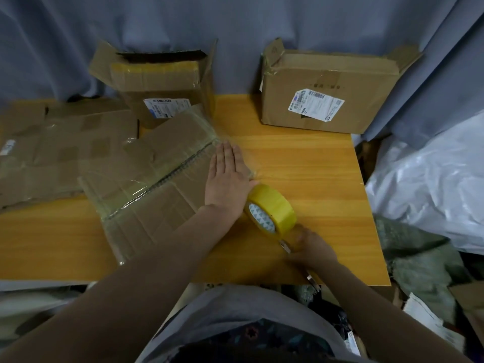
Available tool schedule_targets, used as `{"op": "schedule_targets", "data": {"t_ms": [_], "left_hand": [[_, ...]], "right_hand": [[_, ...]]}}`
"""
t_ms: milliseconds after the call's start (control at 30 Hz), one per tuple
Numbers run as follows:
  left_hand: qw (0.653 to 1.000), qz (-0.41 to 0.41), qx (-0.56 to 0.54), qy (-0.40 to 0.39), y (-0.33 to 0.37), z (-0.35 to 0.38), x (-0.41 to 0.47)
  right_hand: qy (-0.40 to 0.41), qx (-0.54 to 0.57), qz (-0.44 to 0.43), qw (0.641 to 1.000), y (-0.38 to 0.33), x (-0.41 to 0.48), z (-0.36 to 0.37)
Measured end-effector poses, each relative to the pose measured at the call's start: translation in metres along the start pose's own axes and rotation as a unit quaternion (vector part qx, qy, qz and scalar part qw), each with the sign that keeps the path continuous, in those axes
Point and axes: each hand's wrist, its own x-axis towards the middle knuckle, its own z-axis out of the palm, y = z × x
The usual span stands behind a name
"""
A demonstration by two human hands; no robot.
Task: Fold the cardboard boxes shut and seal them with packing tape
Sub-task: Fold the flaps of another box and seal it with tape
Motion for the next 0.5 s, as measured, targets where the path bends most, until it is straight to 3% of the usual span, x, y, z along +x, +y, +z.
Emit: {"op": "schedule_targets", "data": {"t_ms": [100,233,300,400,500], "left_hand": [[1.000,0.004,0.002,-0.003,-0.001,-0.001,0.000],[1.000,0.018,0.000,0.000,-0.002,-0.002,-0.006],[1.000,0.029,0.008,-0.001,-0.003,-0.001,-0.014],[0.998,0.062,0.020,-0.002,-0.001,0.001,-0.025],[0.994,0.107,0.034,0.003,0.001,0.004,-0.035]], "right_hand": [[0.017,-0.091,-0.016,0.996,-0.002,0.006,0.013],[0.010,-0.058,0.007,0.998,0.004,0.003,0.000],[0.041,0.063,0.052,0.996,0.014,0.003,-0.011],[0.106,0.333,0.163,0.923,0.021,0.006,-0.031],[0.139,0.413,0.149,0.888,0.003,0.011,-0.058]]}}
